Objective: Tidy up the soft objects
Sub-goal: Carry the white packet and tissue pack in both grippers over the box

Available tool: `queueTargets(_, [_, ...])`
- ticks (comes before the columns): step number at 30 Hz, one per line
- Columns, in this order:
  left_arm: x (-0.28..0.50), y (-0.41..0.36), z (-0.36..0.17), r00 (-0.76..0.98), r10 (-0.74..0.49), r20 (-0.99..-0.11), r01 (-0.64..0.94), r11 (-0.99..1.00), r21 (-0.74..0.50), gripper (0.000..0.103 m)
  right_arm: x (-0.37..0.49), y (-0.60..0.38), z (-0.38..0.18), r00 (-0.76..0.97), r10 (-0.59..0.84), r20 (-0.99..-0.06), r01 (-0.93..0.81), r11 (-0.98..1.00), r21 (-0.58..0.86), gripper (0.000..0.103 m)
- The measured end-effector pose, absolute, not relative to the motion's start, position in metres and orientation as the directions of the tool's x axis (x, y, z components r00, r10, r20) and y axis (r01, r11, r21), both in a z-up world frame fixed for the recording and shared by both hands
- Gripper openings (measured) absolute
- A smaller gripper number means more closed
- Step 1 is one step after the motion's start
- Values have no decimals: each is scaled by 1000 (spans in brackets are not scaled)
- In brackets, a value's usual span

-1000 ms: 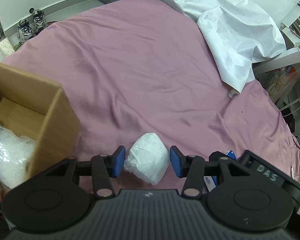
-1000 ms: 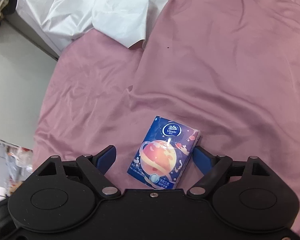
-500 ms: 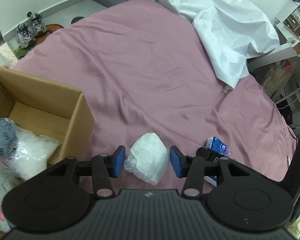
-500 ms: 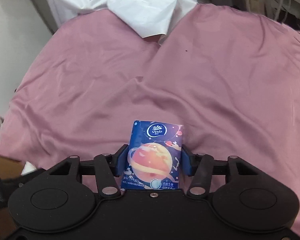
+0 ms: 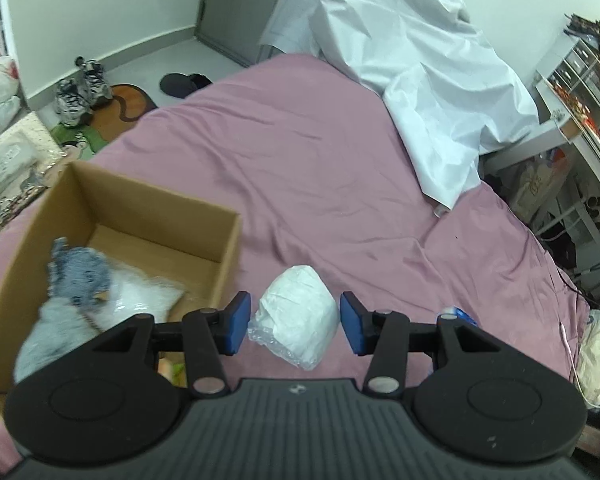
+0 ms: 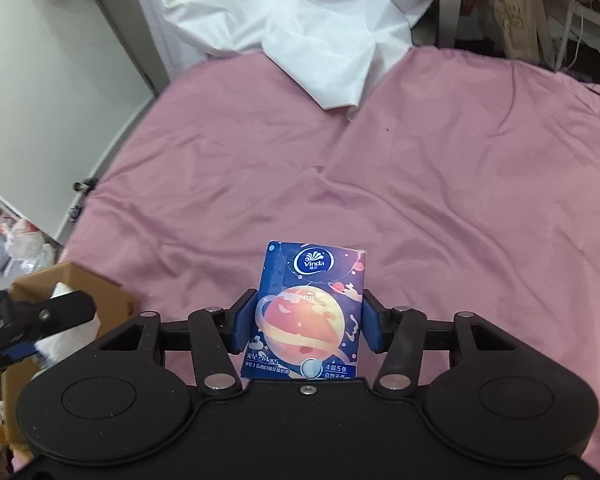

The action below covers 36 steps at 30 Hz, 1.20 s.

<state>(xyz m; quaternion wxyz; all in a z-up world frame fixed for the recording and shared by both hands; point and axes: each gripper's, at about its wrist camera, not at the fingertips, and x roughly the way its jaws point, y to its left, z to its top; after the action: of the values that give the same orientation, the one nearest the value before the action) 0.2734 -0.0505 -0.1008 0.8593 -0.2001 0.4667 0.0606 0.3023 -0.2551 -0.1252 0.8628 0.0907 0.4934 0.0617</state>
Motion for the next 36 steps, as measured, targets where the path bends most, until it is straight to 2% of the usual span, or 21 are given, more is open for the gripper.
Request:
queueTargets(11, [237,-25,-65,612,-34,-790,-302,914,-273,48,264,-253,-79,578,265,-772,-101,962,255,52])
queueTargets(22, [211,14,-37,647,21,-762,-329,909,-254,48,245,-229,-37,628,334,-703,-241,942,232,52])
queueTargets(36, [199,69,-24,664,53,-746,-369,891,-265,48,242,-192,-16,637,402,-657,-322,914,247,52])
